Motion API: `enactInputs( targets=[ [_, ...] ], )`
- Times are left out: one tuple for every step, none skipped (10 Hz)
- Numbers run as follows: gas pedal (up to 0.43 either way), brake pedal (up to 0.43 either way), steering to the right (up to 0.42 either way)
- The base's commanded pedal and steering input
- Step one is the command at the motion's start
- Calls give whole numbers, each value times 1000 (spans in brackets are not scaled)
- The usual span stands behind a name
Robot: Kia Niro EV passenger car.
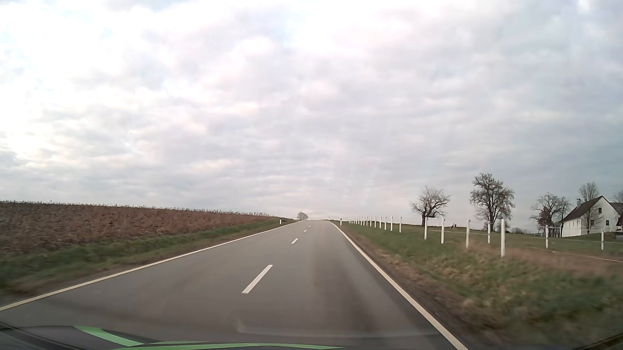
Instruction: Follow the waypoints while adhering to traffic rules and regulations
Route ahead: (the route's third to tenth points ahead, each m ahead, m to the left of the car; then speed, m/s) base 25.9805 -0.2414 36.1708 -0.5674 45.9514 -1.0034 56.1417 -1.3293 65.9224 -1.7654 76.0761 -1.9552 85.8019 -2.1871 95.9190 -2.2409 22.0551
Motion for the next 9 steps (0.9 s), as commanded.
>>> enactInputs(
  targets=[
    [358, 0, 18],
    [358, 0, 17],
    [358, 0, 15],
    [358, 0, 12],
    [358, 0, 11],
    [358, 0, 10],
    [358, 0, 8],
    [358, 0, 5],
    [358, 0, 4]
  ],
)
